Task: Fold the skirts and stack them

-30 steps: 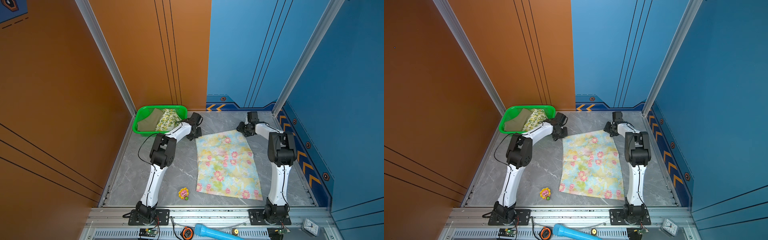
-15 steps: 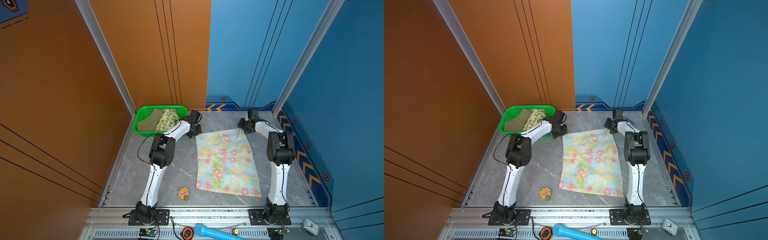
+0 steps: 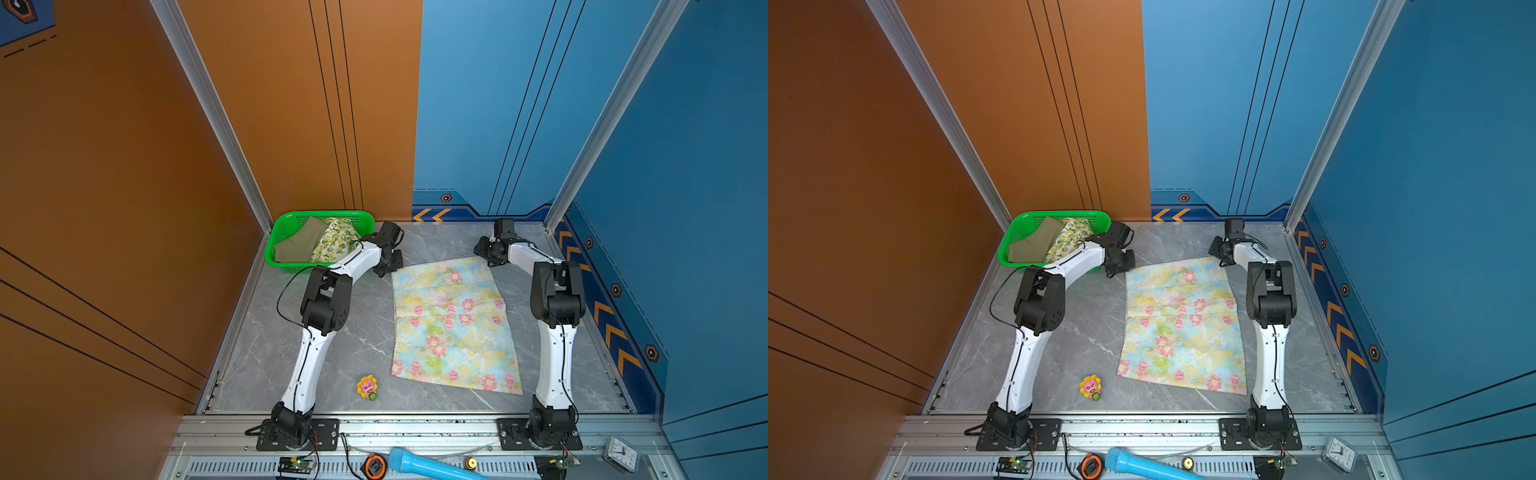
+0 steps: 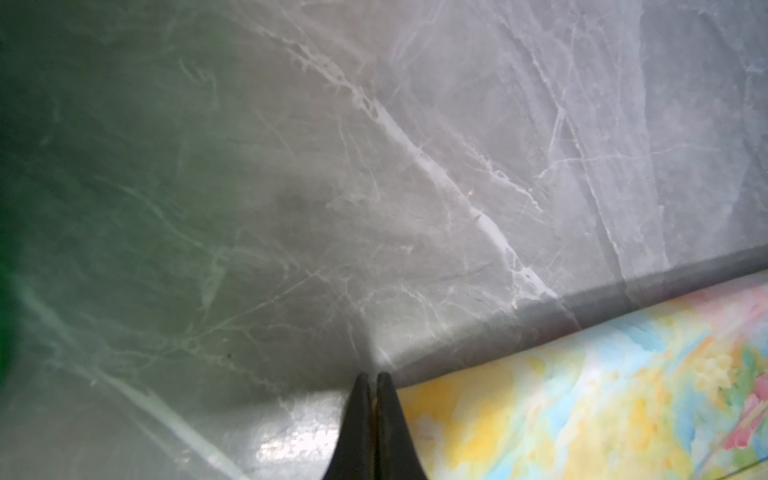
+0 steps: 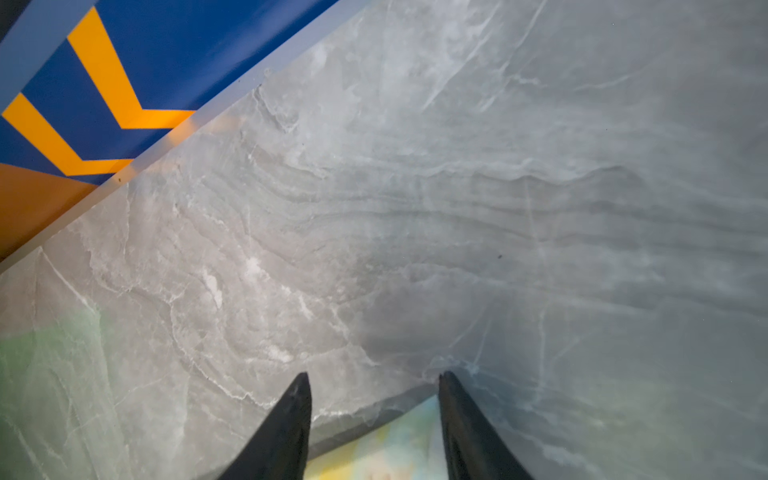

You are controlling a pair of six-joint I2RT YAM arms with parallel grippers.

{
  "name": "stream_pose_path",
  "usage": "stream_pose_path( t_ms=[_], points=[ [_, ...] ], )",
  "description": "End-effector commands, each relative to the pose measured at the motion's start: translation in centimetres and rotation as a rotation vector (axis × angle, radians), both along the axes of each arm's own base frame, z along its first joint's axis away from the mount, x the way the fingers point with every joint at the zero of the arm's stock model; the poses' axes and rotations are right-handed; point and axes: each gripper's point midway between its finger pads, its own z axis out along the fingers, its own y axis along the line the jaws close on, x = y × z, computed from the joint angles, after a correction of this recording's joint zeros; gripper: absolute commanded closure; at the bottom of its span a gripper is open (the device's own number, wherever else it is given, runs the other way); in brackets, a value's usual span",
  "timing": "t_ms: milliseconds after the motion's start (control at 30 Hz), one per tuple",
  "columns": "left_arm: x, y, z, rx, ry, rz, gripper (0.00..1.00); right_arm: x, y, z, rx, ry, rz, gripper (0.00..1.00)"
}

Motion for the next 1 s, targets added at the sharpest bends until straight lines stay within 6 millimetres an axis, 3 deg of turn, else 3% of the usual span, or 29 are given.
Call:
stream_pose_path(
  t_ms=[0, 267, 400, 433, 567, 700, 800, 967],
  points=[
    [0.2, 0.2, -0.1, -0.006, 0.006, -0.007, 1.00, -0.6, -1.8, -0.4, -0.033, 0.046, -0.059, 0.48],
    [0.1, 0.0, -0.2, -0.007, 0.009, -0.010, 1.00, -1.5, -2.9, -1.4, -0.037, 0.108, -0.099, 0.49],
    [0.1, -0.1, -0.2, -0.008, 0.010, -0.009, 1.00, -2.1, -2.2, -2.8, -0.020, 0.151, -0.081, 0.52],
    [0.1, -0.2, -0.2, -0.009, 0.008, -0.011, 1.00, -1.3, -1.9, -2.0, -0.017, 0.131, -0.075, 0.53],
    [0.2, -0.4, -0.2, -0.009, 0.007, -0.014, 1.00, -1.3, -1.0, -2.5, -0.007, 0.142, -0.055, 0.57],
    [0.3, -0.4, -0.3, -0.010, 0.005, -0.012, 1.00, -0.8, -0.4, -2.8, 0.014, 0.146, -0.044, 0.69],
    [0.5, -0.5, -0.3, -0.013, 0.003, -0.009, 1.00, -0.6, -0.1, -2.9, 0.026, 0.151, -0.036, 0.87],
    [0.8, -0.7, -0.3, -0.020, 0.002, -0.010, 1.00, 0.3, -0.5, -1.8, 0.021, 0.119, -0.038, 1.00]
  ],
)
